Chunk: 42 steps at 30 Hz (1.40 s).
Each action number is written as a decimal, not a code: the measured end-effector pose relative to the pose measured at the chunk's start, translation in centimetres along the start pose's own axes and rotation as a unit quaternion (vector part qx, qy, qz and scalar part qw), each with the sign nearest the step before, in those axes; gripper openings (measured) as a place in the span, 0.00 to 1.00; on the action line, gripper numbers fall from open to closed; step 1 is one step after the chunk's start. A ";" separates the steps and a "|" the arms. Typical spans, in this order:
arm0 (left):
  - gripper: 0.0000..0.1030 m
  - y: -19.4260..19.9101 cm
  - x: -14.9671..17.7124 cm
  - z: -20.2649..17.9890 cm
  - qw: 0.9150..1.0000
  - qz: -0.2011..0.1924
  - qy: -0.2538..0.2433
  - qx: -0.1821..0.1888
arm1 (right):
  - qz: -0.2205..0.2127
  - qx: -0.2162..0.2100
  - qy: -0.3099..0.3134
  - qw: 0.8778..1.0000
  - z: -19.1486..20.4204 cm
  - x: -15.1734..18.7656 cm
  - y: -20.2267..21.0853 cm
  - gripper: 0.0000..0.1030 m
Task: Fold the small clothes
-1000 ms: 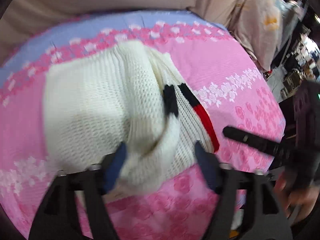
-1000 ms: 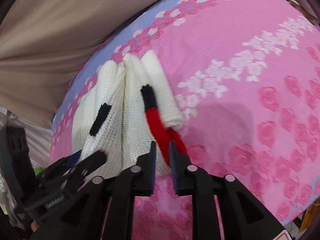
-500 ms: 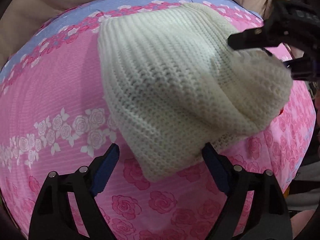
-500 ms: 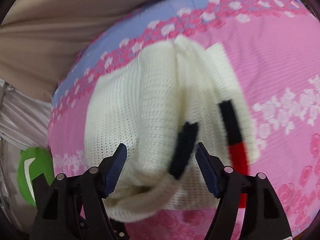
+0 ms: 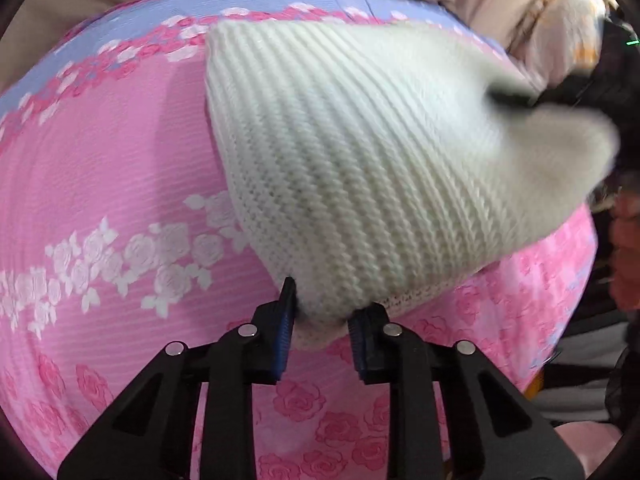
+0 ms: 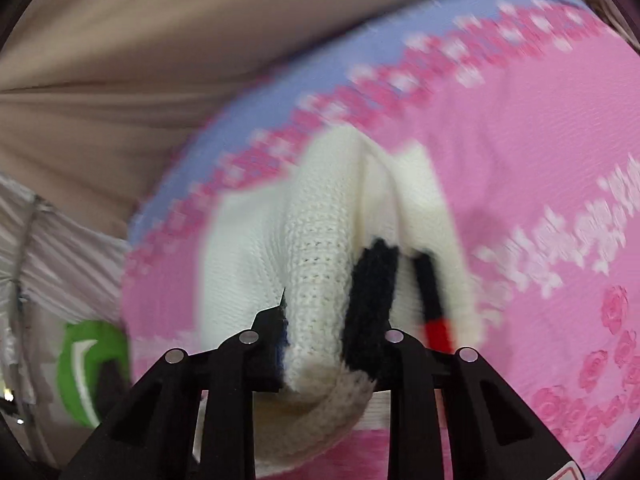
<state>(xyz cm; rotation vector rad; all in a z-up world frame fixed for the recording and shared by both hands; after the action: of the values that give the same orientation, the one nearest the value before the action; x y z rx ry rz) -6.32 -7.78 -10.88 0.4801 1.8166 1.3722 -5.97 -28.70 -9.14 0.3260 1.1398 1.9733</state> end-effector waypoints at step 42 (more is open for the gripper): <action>0.47 7.0 0.2 -1.5 0.997 -0.067 0.030 -0.024 | -0.070 -0.020 0.041 0.997 -3.5 -0.4 7.4 0.45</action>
<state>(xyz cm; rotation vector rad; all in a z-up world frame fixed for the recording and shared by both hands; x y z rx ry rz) -8.73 -6.22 -4.34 0.2895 1.8254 1.3480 -11.56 -33.07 -4.97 0.1407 1.1410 1.8993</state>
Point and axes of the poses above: each gripper's, at about its wrist camera, not at the fingertips, and y roughly against the way its jaws point, z to its left, x to its underside, the point moved 5 cm from there along -y, roughly the way its jaws point, and after that the axes turned 14 degrees about -y, right-handed, at the moved point
